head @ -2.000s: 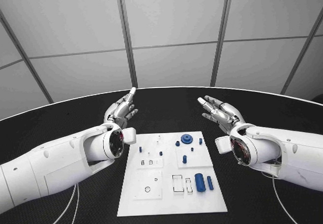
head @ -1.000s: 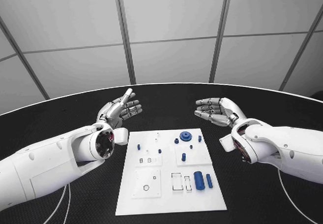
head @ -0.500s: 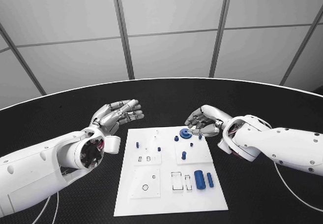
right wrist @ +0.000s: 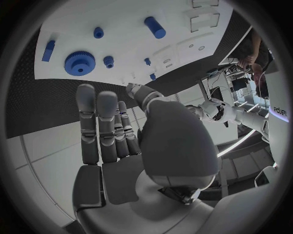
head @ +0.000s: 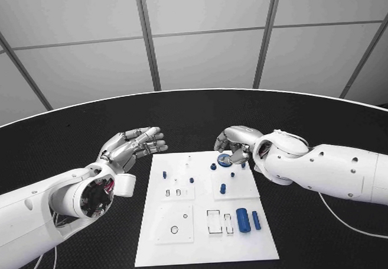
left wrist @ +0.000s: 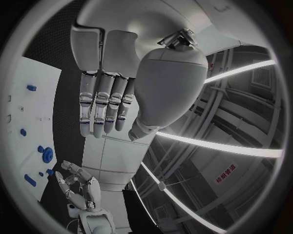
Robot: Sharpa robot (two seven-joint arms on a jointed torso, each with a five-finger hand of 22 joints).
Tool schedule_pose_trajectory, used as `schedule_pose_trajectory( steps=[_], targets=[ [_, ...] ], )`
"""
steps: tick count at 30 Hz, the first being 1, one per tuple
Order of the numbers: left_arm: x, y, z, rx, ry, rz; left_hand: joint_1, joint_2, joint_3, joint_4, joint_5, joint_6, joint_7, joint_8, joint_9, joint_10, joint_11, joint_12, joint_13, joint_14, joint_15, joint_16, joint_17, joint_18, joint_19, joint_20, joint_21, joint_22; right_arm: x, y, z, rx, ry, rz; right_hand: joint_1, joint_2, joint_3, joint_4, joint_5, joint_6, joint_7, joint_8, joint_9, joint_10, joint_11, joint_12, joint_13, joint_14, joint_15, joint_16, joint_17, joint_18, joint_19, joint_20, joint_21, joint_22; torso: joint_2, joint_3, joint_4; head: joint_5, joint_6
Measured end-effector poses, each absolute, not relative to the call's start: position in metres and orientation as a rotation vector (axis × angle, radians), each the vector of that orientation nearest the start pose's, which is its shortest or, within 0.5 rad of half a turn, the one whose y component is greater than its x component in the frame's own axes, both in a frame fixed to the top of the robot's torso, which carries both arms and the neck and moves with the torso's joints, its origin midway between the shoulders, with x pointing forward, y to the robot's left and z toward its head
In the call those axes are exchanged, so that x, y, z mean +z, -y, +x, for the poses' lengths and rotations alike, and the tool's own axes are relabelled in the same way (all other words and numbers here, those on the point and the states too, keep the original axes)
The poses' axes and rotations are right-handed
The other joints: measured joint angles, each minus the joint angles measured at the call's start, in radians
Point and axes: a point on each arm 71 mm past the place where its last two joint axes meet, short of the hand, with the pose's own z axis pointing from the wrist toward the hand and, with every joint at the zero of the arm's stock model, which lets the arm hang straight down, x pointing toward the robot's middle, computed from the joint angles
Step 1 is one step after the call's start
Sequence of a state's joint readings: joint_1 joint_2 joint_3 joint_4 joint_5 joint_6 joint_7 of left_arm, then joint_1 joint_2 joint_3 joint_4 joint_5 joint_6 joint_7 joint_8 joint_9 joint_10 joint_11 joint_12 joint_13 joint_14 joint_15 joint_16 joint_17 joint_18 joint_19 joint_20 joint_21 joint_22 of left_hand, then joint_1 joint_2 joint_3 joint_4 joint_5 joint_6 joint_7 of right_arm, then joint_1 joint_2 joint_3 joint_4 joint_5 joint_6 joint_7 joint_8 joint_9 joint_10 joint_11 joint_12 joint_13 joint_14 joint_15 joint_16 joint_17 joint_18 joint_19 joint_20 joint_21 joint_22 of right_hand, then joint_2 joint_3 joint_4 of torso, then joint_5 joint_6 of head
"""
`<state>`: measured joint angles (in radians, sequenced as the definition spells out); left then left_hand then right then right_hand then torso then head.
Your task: Assemble the parts on the task board
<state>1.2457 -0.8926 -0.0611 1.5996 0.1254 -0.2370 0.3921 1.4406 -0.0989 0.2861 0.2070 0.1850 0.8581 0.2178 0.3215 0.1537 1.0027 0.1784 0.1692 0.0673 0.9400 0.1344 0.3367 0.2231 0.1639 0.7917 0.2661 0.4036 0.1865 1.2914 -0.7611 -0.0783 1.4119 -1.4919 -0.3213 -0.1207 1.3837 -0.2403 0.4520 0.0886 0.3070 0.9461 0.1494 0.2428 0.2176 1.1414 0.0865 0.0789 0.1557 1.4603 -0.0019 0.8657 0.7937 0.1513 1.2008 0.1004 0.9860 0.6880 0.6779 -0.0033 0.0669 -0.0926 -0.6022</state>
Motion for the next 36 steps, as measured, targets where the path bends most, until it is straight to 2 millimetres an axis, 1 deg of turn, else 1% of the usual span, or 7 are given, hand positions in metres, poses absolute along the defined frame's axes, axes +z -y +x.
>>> schedule_pose_trajectory(
  steps=[5, 9, 10, 19, 22, 27, 36],
  targets=[
    [-0.157, -0.210, 0.478, -1.676, -1.415, -1.202, -0.008, -0.008, 0.007, 0.001, 0.000, 0.000, 0.000, -0.004, -0.001, 0.000, 0.000, -0.004, 0.000, 0.000, 0.000, 0.000, 0.001, 0.000, 0.000, 0.000, 0.000, 0.000, -0.154, 0.184, 0.521, 0.515, -1.605, -0.266, -0.009, -0.003, 0.023, -0.001, -0.002, -0.015, -0.007, 0.000, 0.021, -0.039, 0.007, 0.005, 0.020, 0.002, 0.002, 0.251, 0.239, -0.037, 0.101, 0.006, 0.212, 0.291, 0.019, -0.0012, 0.0111, -0.009, 0.008],
    [-0.153, -0.210, 0.478, -1.678, -1.411, -1.195, -0.009, -0.009, 0.007, 0.001, 0.000, 0.000, 0.000, -0.004, -0.003, 0.000, 0.000, -0.010, 0.000, 0.000, 0.000, 0.000, 0.001, 0.000, 0.000, 0.000, 0.004, 0.000, -0.155, 0.180, 0.522, 0.480, -1.631, -0.302, -0.015, -0.008, 0.031, 0.000, -0.007, -0.022, -0.015, 0.000, 0.033, -0.049, 0.010, 0.005, 0.028, 0.005, 0.005, 0.359, 0.343, -0.052, 0.156, 0.011, 0.314, 0.438, 0.031, -0.0035, 0.0181, -0.017, 0.012],
    [-0.152, -0.210, 0.478, -1.679, -1.410, -1.193, -0.009, -0.009, 0.008, 0.003, 0.000, 0.000, 0.000, -0.004, -0.003, 0.000, 0.000, -0.010, 0.000, 0.000, 0.000, 0.000, 0.001, 0.000, 0.000, 0.000, 0.004, 0.000, -0.155, 0.179, 0.522, 0.471, -1.640, -0.307, -0.015, -0.008, 0.033, 0.002, -0.011, -0.030, -0.016, 0.000, 0.035, -0.054, 0.009, 0.008, 0.029, 0.005, 0.005, 0.380, 0.363, -0.066, 0.165, 0.012, 0.332, 0.465, 0.034, -0.0036, 0.0192, -0.018, 0.012],
    [-0.143, -0.210, 0.479, -1.688, -1.403, -1.176, -0.014, -0.014, 0.012, 0.007, 0.000, 0.000, 0.000, -0.008, -0.004, 0.000, 0.000, -0.013, -0.001, 0.000, 0.000, 0.000, 0.001, 0.000, 0.000, 0.000, 0.004, 0.001, -0.160, 0.179, 0.525, 0.409, -1.701, -0.343, -0.017, -0.006, 0.037, 0.001, -0.011, -0.032, -0.017, 0.000, 0.045, -0.072, 0.015, 0.010, 0.032, 0.005, 0.012, 0.445, 0.424, -0.067, 0.191, 0.017, 0.385, 0.546, 0.052, -0.0067, 0.0251, -0.024, 0.014],
    [-0.140, -0.211, 0.479, -1.689, -1.401, -1.172, -0.014, -0.014, 0.012, 0.007, 0.000, 0.000, 0.000, -0.008, -0.004, 0.000, 0.000, -0.015, -0.001, 0.000, 0.000, 0.000, 0.001, -0.001, 0.000, 0.000, 0.004, 0.001, -0.161, 0.179, 0.525, 0.389, -1.706, -0.359, -0.026, -0.008, 0.037, 0.001, -0.011, -0.032, -0.017, 0.000, 0.049, -0.073, 0.013, 0.010, 0.033, 0.005, 0.012, 0.460, 0.439, -0.082, 0.203, 0.020, 0.402, 0.572, 0.057, -0.0078, 0.0268, -0.025, 0.014],
    [-0.138, -0.212, 0.479, -1.690, -1.399, -1.168, -0.014, -0.014, 0.013, 0.007, 0.000, 0.000, 0.000, -0.008, -0.004, 0.000, 0.000, -0.015, -0.001, 0.000, 0.000, 0.000, 0.002, -0.001, 0.003, -0.003, 0.004, 0.001, -0.161, 0.180, 0.526, 0.374, -1.704, -0.363, -0.026, -0.008, 0.037, 0.001, -0.011, -0.032, -0.017, 0.000, 0.052, -0.073, 0.013, 0.010, 0.034, 0.005, 0.012, 0.468, 0.448, -0.082, 0.209, 0.021, 0.413, 0.594, 0.064, -0.0089, 0.0291, -0.027, 0.015],
    [-0.136, -0.213, 0.479, -1.690, -1.398, -1.166, -0.018, -0.018, 0.018, 0.007, 0.000, 0.000, 0.000, -0.008, -0.005, 0.000, 0.000, -0.018, -0.001, 0.000, 0.000, 0.000, 0.002, -0.001, 0.003, -0.003, 0.008, 0.002, -0.161, 0.180, 0.527, 0.366, -1.699, -0.359, -0.031, -0.002, 0.043, 0.007, -0.011, -0.032, -0.017, 0.005, 0.059, -0.076, 0.016, 0.016, 0.036, 0.005, 0.012, 0.485, 0.461, -0.082, 0.227, 0.021, 0.440, 0.620, 0.077, -0.0066, 0.0309, -0.026, 0.023]
  ],
)
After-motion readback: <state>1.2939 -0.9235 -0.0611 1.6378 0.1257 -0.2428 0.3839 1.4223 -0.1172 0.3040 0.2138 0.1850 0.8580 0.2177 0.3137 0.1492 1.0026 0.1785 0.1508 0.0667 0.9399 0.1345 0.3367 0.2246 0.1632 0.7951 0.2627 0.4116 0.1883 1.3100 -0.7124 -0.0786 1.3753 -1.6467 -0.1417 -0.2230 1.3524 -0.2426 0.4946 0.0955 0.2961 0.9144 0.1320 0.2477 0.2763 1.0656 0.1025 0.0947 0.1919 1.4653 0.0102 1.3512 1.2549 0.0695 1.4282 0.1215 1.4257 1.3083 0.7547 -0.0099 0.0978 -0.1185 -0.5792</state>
